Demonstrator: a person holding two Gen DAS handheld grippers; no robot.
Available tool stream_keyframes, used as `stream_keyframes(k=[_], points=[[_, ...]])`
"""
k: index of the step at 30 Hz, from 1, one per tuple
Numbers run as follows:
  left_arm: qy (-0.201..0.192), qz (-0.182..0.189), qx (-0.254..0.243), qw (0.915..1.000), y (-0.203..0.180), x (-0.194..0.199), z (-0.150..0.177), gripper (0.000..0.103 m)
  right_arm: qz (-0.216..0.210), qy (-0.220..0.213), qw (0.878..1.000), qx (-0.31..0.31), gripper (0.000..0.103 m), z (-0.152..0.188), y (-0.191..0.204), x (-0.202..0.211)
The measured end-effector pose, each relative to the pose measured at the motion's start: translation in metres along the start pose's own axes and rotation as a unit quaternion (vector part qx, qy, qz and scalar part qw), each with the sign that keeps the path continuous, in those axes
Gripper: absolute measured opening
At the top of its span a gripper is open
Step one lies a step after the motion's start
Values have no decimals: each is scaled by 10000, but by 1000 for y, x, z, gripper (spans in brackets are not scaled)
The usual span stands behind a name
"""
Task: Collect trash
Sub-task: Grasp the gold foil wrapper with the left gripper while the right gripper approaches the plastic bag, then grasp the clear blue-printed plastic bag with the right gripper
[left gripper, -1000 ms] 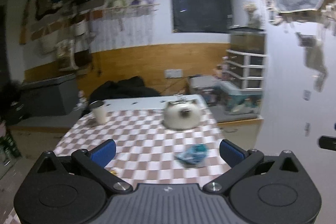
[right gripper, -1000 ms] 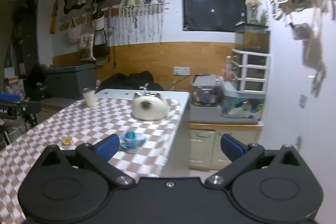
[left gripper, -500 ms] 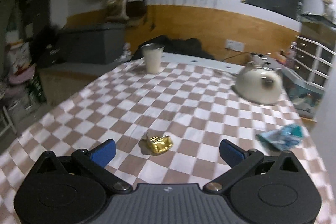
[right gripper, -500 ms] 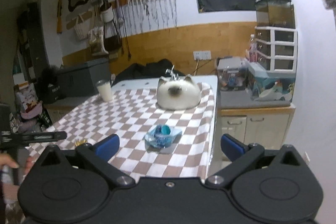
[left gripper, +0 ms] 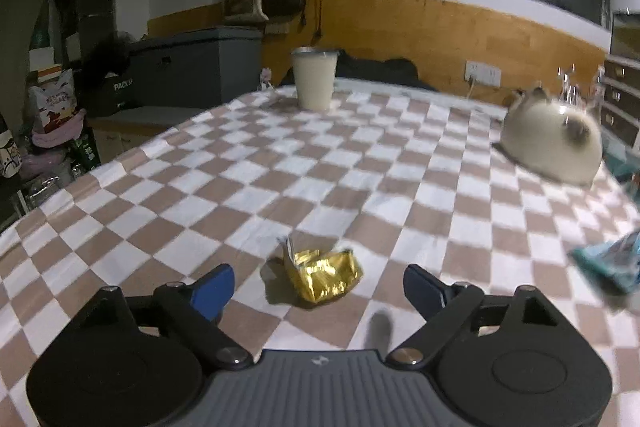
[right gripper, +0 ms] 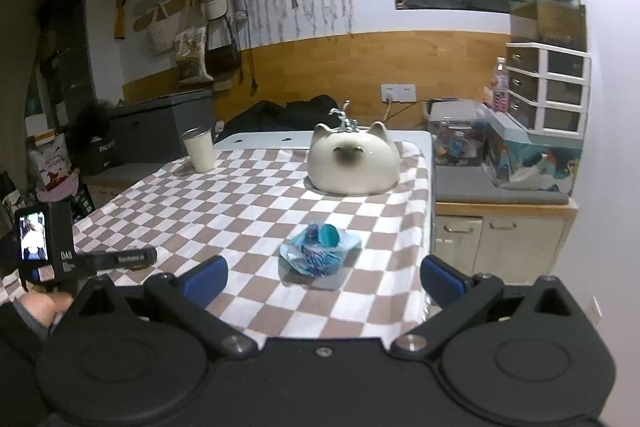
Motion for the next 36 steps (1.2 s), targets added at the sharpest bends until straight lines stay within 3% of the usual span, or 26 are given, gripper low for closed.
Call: stream_keyframes(k=[8, 15, 24, 36], points=[[270, 320, 129, 9990, 6, -14, 2, 84, 187, 65, 9987, 466, 103, -9, 17, -74], [250, 361, 145, 9989, 7, -16, 0, 81, 197, 386, 9944, 966, 98, 8, 25, -126], [196, 391, 261, 9987, 11, -20, -4, 70, 309, 588, 9850, 1594, 96, 23, 48, -161], [157, 422, 224, 9987, 8, -20, -5, 51, 646, 730, 9820, 1619, 95, 23, 41, -188]])
Point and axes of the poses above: each gripper's, at about its wrist camera, not at the fingertips, and x roughly against the way its jaws point, y to its left, z to its underside, the point moved 4 cm from there along -x, roughly the way its jaws point, and after that the axes turned 7 degrees about -x, right-handed, at the moved point
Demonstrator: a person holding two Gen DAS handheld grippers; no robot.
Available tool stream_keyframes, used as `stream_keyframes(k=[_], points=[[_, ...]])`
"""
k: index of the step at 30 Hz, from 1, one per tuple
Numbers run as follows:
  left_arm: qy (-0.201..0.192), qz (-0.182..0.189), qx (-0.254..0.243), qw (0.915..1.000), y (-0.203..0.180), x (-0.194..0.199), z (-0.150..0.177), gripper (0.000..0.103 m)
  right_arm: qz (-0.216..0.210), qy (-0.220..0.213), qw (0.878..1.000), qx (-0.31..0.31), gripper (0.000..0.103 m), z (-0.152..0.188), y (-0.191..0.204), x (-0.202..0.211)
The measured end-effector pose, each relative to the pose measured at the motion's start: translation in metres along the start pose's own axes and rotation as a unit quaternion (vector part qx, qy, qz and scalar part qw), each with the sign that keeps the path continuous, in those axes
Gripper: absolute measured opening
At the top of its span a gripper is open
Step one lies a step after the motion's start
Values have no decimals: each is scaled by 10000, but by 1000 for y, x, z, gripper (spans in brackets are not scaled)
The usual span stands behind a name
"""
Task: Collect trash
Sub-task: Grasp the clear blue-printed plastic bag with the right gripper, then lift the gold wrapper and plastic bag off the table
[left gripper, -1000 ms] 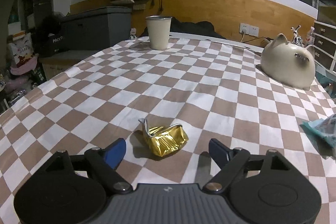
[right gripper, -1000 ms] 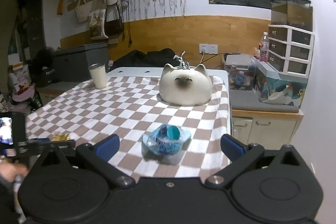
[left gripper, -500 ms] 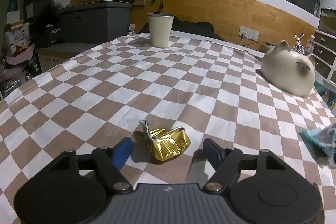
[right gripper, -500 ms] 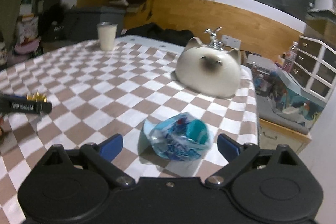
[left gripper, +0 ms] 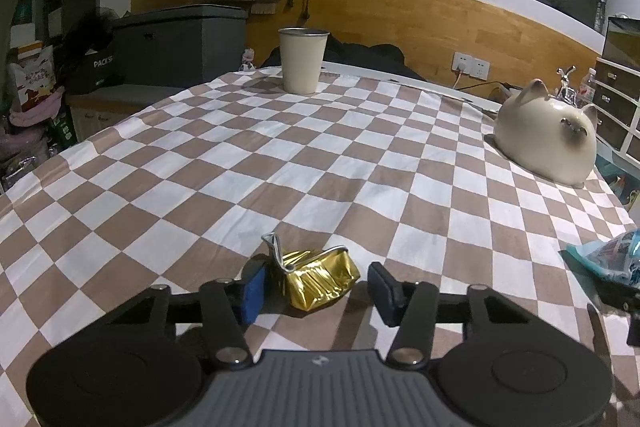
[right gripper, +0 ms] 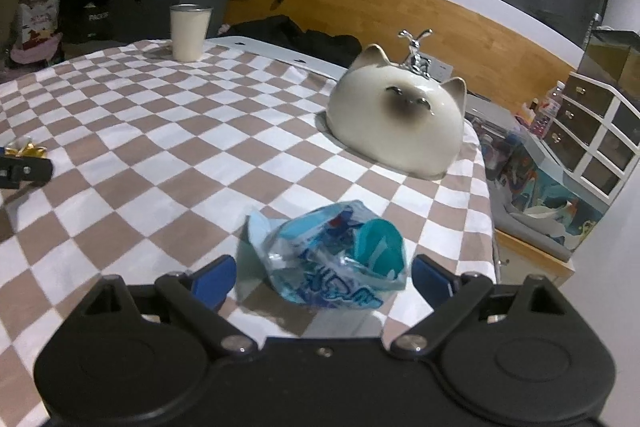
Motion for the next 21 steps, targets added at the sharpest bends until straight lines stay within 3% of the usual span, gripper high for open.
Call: stream_keyframes(k=[4, 10, 15, 21], points=[[-9, 34, -19, 10000, -1, 1, 0, 50, 10, 70, 9999, -111, 93, -3, -4, -10], [-39, 32, -105, 9999, -4, 2, 0, 50, 75, 209, 9996, -155, 73, 1, -3, -15], [-74, 0, -103, 9999, -5, 4, 1, 50, 137, 138, 9992, -359, 64, 0, -7, 1], [-189, 33, -71, 9998, -6, 12, -1, 50, 162, -43, 9980, -605, 62, 2, -14, 35]])
Point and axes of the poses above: each gripper's, at about its wrist camera, not at the fingertips, and x roughly against the way its jaws point, y to its left, z to its underside, the point moved 4 cm from there along -x, roughly the way its jaws point, and after that the axes turned 7 degrees about -x, right-handed, at the moved point
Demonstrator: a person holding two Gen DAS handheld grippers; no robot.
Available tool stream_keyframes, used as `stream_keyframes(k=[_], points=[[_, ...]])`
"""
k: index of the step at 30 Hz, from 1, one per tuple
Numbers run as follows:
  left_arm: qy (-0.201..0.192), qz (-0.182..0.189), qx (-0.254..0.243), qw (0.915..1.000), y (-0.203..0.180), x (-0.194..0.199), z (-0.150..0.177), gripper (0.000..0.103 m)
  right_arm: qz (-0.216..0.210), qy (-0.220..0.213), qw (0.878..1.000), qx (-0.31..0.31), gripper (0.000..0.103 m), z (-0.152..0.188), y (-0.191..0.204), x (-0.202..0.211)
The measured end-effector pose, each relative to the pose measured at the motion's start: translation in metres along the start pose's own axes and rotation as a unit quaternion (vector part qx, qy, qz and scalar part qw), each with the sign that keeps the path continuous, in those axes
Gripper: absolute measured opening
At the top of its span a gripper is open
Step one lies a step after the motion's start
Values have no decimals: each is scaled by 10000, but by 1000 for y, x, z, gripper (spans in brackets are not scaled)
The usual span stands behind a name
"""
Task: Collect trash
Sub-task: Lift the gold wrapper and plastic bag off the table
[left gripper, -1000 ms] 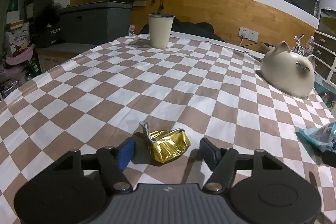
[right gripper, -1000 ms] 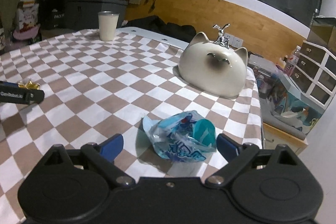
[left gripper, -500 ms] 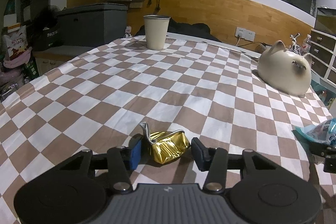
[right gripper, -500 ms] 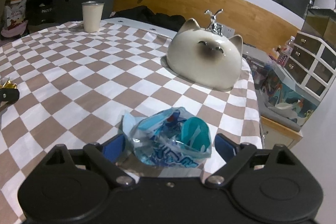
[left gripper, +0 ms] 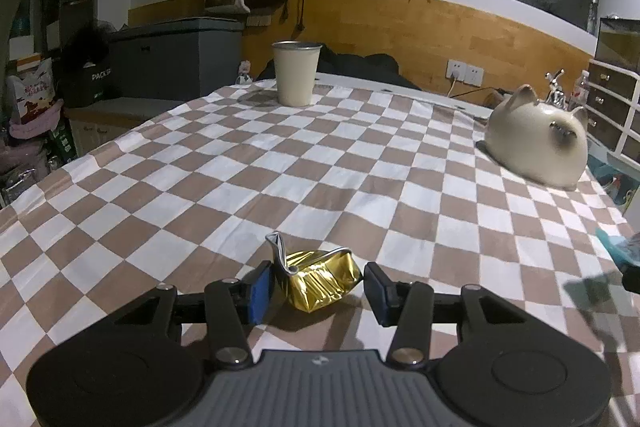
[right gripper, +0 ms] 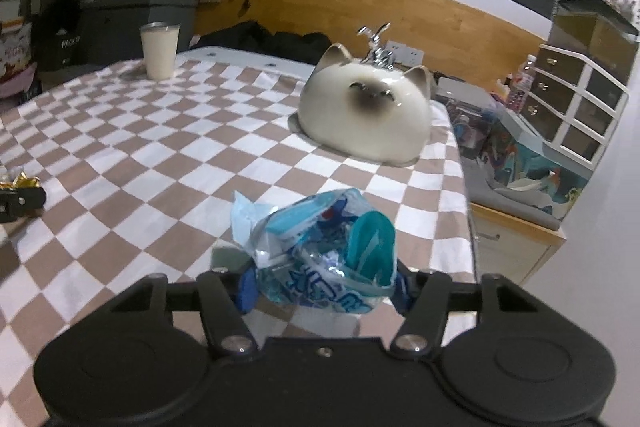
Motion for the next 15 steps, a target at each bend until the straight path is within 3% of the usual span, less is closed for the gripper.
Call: stream_keyframes(k=[9, 15], points=[[-6, 190, 114, 9998, -8, 19, 4, 50, -42, -154, 9995, -262, 61, 16, -16, 56], [38, 265, -138, 9995, -29, 39, 15, 50, -54, -186, 9984, -531, 61, 30, -32, 84]])
Point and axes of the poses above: each gripper's, at about its wrist camera, not at the fingertips, and x roughly against the way its jaws point, y to its left, z to its underside, the point moved 4 cm from there along -x, roughly the way its jaws point, and after that the axes turned 7 degrees about -x, right-handed, at the moved point
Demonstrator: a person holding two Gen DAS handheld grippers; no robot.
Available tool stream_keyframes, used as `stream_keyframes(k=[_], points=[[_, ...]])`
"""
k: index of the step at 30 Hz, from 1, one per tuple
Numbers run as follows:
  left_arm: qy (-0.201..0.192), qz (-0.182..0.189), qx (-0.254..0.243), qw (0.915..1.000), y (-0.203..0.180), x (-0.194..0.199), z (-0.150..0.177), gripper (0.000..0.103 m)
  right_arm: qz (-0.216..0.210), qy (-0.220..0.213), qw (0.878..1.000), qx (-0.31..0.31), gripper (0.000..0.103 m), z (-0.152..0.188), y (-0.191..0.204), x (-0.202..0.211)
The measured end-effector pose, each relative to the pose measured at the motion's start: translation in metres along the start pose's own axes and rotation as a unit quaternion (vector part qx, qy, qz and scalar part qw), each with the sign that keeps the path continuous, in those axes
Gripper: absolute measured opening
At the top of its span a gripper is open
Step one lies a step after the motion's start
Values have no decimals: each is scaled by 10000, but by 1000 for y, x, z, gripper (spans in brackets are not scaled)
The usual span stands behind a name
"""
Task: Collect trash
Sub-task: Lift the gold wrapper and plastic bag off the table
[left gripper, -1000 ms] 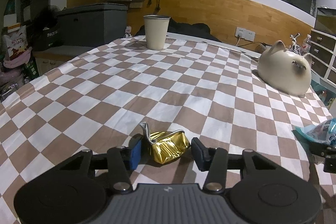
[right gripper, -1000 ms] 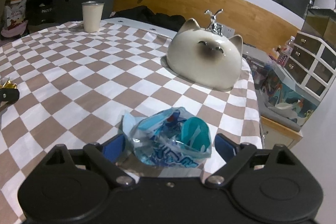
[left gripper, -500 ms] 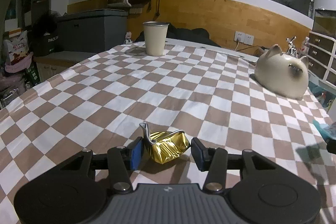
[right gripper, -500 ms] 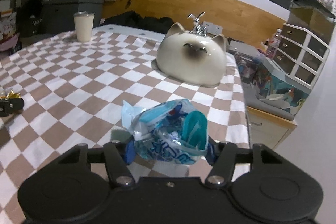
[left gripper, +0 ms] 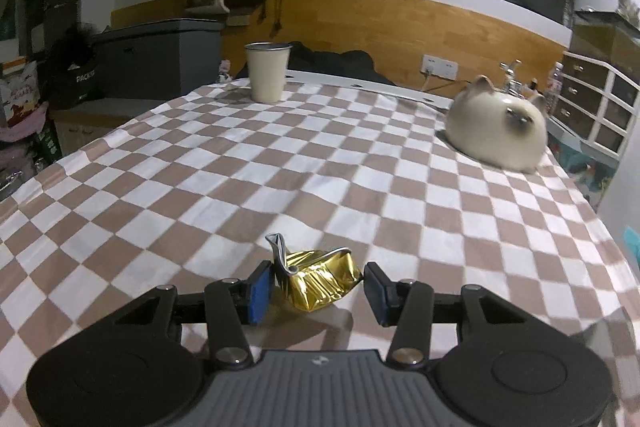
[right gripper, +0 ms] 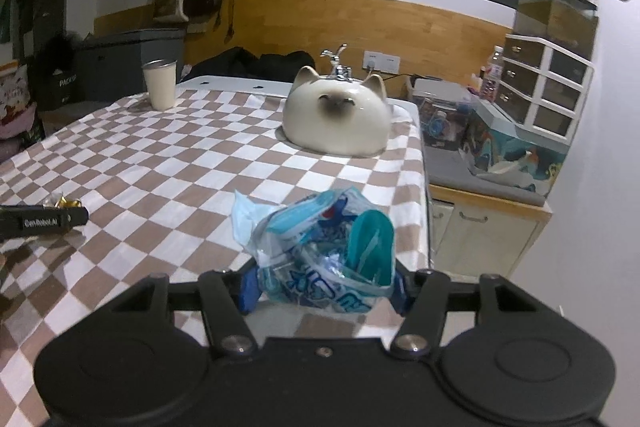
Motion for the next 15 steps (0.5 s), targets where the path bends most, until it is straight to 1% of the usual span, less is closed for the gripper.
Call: stream_keyframes(k=[5, 9, 15], points=[[-39, 89, -96, 9999, -16, 25, 7, 50, -68, -7, 9998, -171, 61, 11, -9, 18], [-121, 182, -128, 9997, -25, 52, 21, 50, -146, -18, 9996, -251, 61, 21, -10, 31], [-421, 305, -70, 9986, -36, 98, 29, 50, -221, -70, 9992, -337, 61, 37, -12, 53]])
Point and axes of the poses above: each gripper's, at about its wrist camera, not at the fingertips, and x roughly against the way its jaws point, y to its left, z to its underside, the point moved 4 cm from there along -x, roughly the way its jaws point, and after that the axes turned 7 degrees about -x, right-handed, at the moved point
